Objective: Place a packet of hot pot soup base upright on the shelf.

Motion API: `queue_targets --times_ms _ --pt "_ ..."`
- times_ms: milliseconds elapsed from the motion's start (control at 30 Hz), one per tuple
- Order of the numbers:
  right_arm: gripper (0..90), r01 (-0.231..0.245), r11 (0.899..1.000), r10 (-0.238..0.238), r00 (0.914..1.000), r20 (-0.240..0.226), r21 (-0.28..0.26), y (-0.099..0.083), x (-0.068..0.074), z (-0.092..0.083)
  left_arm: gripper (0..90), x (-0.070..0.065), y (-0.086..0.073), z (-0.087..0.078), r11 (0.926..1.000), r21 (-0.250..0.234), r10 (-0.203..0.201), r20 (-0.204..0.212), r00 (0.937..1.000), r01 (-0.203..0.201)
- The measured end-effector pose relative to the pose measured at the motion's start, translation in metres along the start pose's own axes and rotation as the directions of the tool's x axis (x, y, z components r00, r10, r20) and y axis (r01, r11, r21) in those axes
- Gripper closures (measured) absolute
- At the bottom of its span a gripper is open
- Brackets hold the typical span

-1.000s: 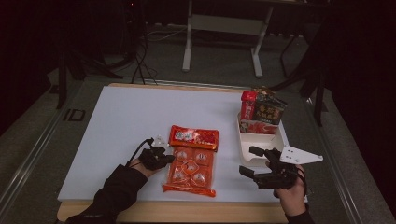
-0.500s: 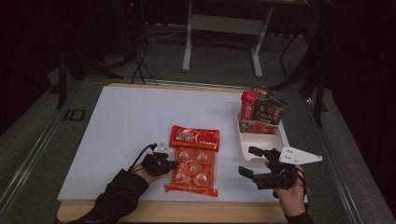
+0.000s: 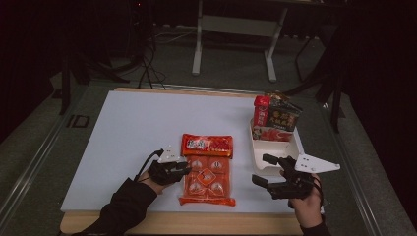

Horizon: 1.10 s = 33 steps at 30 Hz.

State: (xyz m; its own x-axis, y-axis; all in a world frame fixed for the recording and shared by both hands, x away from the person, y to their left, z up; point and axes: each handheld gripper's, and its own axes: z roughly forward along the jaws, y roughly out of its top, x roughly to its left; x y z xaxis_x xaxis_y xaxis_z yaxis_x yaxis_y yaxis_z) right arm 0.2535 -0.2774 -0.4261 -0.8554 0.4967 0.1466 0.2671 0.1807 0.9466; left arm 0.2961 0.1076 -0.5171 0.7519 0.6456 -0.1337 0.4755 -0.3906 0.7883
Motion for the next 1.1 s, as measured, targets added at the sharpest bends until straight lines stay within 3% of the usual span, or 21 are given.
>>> queue_targets --times_ms 33,100,133,233,267,467,633,1100 --pt "16.9 0.001 1.000 -0.001 1.0000 0.001 -0.001 0.000 0.000 0.000 68.1 0.001 0.002 -0.002 0.9997 -0.008 -0.024 -0.003 0.9997 0.024" --pt "16.9 0.002 1.000 -0.002 1.0000 0.001 0.001 0.000 0.001 0.000 66.3 0.002 0.004 -0.005 0.9994 -0.002 -0.036 -0.006 0.9993 0.036" --pt "16.9 0.004 1.000 -0.004 1.0000 0.002 0.003 0.000 0.001 0.001 63.4 0.001 0.007 -0.006 0.9992 0.017 -0.036 -0.039 0.9986 0.037" --pt "16.9 0.006 1.000 -0.006 1.0000 0.003 0.004 0.000 0.001 0.000 54.3 0.003 0.011 -0.009 0.9974 0.021 -0.068 -0.021 0.9974 0.069" --pt "16.9 0.006 1.000 -0.006 1.0000 0.004 0.003 0.000 0.001 0.000 46.3 0.004 0.012 -0.009 0.9968 0.028 -0.074 -0.016 0.9971 0.075" --pt "16.9 0.006 1.000 -0.006 1.0000 0.003 0.006 0.000 0.001 0.001 36.4 0.010 0.018 -0.014 0.9963 0.003 -0.085 -0.007 0.9963 0.085" --pt "16.9 0.015 1.000 -0.015 0.9999 0.006 0.006 0.000 0.002 0.001 27.5 0.018 0.022 -0.016 0.9959 0.009 -0.090 -0.036 0.9953 0.090" --pt "16.9 0.043 0.999 -0.043 0.9989 0.019 0.010 0.000 0.005 0.002 25.6 0.045 0.025 -0.005 0.9929 0.033 -0.112 -0.074 0.9910 0.114"
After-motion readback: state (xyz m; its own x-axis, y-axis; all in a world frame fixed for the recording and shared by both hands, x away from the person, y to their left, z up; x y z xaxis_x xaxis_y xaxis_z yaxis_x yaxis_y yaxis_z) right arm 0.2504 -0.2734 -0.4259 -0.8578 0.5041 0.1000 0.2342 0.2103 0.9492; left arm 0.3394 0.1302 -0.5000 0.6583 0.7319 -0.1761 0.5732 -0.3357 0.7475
